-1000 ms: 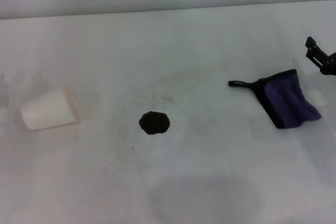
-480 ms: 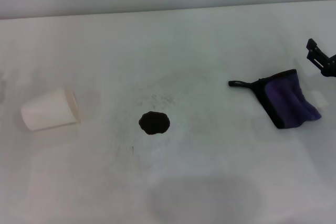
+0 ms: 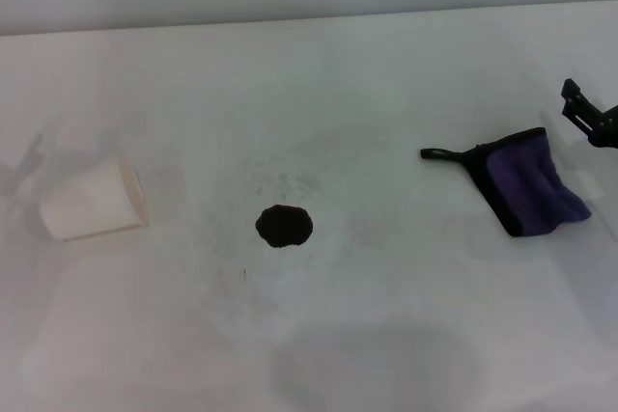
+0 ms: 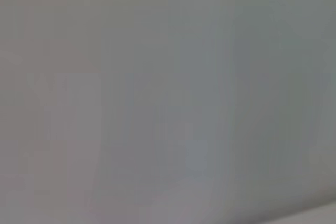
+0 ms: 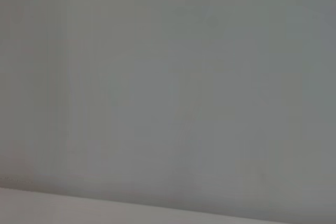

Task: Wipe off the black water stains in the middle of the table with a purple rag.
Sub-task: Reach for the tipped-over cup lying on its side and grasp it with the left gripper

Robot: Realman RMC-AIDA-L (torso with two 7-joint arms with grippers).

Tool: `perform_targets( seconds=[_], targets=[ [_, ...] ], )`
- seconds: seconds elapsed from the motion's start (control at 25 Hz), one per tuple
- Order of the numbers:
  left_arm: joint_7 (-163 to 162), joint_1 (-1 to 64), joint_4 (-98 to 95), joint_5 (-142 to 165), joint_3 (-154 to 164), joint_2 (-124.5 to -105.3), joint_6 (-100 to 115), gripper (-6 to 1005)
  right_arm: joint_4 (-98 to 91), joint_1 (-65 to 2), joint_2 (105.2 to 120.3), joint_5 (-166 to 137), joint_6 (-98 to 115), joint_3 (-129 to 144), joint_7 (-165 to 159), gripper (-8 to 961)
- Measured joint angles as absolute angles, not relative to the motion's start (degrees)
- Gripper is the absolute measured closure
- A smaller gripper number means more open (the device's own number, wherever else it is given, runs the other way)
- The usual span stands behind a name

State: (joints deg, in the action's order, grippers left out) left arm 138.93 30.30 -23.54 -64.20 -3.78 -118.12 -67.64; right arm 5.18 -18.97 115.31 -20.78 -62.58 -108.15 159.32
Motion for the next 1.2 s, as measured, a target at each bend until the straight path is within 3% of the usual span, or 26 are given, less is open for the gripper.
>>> perform_targets(
  seconds=[0.2, 0.44, 0.72, 1.2],
  targets=[
    [116.7, 26.5, -41.8, -64.2, 16.8, -118.67, -69.2, 145, 5.2, -19.0, 115.32, -20.8, -62.6, -108.0, 159.3, 95],
    [97.7, 19.4, -64.1, -61.5, 35.0, -117.37, -73.1, 108, 5.2, -19.1, 115.31, -20.7, -62.7, -107.8, 159.3, 95],
    [89.5, 22.6, -74.2, -44.2, 41.0, -115.34, -85.1, 112, 5.2, -19.2, 115.31, -20.7, -63.2, -106.4, 159.1, 96],
    [90.9, 26.6, -77.3, -25.1, 56.9, -118.82, -84.7, 111, 5.3, -19.5, 115.4, -20.6, -63.2, -104.0, 158.2, 95]
  ],
)
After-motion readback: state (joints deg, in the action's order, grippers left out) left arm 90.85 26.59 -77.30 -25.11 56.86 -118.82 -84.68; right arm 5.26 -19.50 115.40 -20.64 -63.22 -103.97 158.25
